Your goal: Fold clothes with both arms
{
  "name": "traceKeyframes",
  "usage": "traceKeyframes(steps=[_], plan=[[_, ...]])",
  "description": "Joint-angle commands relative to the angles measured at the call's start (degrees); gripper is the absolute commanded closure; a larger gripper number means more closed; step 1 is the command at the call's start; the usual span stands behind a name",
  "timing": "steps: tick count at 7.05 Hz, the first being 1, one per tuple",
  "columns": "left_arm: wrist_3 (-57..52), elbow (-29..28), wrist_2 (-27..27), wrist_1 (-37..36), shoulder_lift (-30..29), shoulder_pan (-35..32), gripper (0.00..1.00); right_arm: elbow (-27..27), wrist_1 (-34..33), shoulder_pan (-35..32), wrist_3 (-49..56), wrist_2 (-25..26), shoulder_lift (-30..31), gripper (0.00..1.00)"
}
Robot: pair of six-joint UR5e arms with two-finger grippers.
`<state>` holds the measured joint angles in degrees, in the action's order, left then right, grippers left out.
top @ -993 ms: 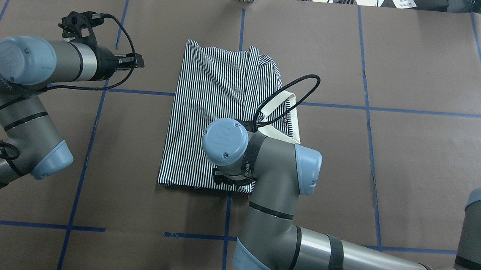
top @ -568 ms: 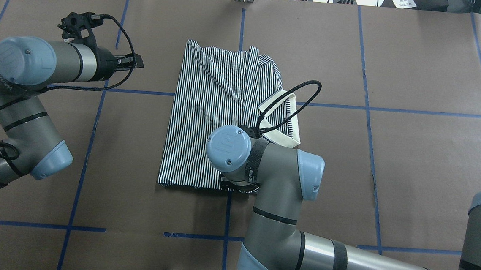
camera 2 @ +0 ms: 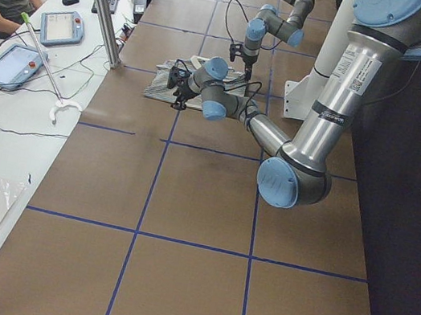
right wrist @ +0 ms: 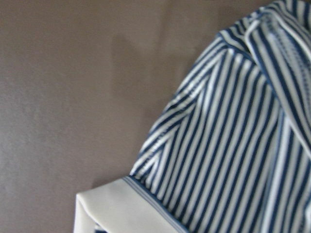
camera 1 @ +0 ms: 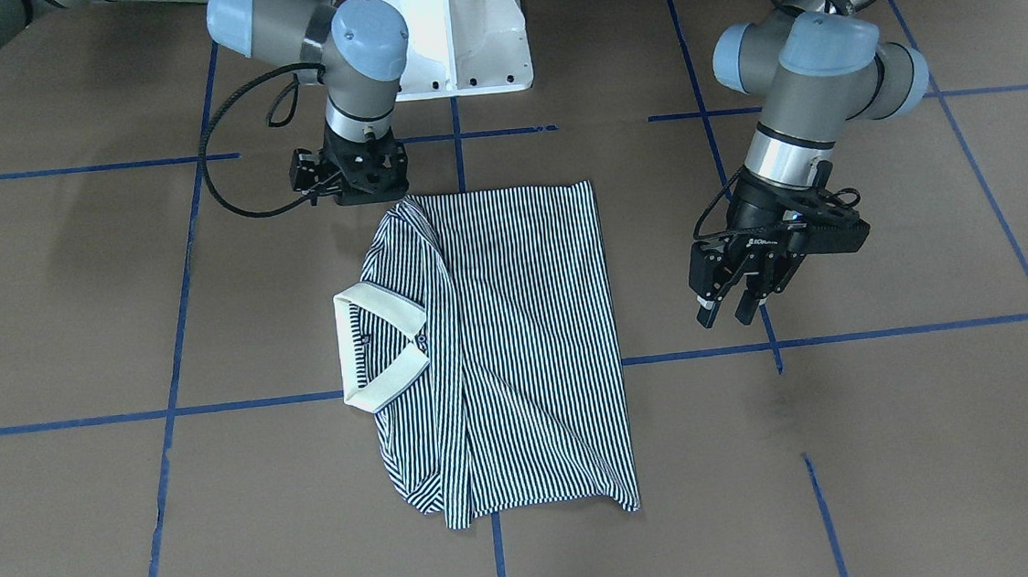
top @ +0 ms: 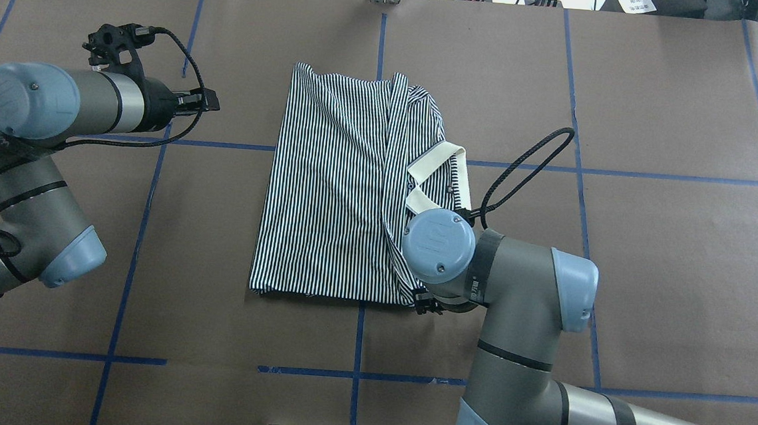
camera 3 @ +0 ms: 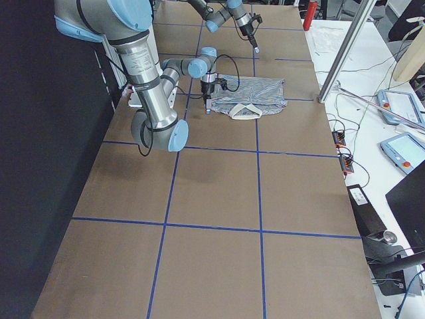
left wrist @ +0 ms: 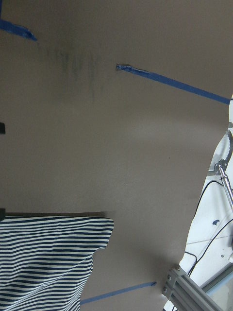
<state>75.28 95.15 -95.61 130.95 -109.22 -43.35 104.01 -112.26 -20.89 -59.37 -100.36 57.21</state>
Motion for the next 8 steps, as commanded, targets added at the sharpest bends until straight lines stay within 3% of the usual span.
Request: traceKeyframes(steps=[1,5,6,7,8], plan=[[0.8,0.2,0.1,0.0,0.1,0.0,0.39,1.8,-0.5,-0.1,0.6,0.2,-0.5,0.00],[1.1,0.1,0.1,0.0,0.1,0.3,0.39,-9.0,10.3,-1.3,-1.4,1.0,-8.7,0.01],[1.1,0.1,0.1,0.0,0.1,0.4,0.39,-9.2,10.9,-1.3,-1.8,1.0,-8.9,0.26],[2.6,0.0,0.1,0.0,0.1,0.5,0.39,-9.4,12.1,-1.3,-1.8,0.9,-8.9,0.42],[2.9,-0.2,0.1,0.1,0.1,0.7,0.39,-9.7,12.8,-1.3,-1.6,0.8,-8.9,0.43]])
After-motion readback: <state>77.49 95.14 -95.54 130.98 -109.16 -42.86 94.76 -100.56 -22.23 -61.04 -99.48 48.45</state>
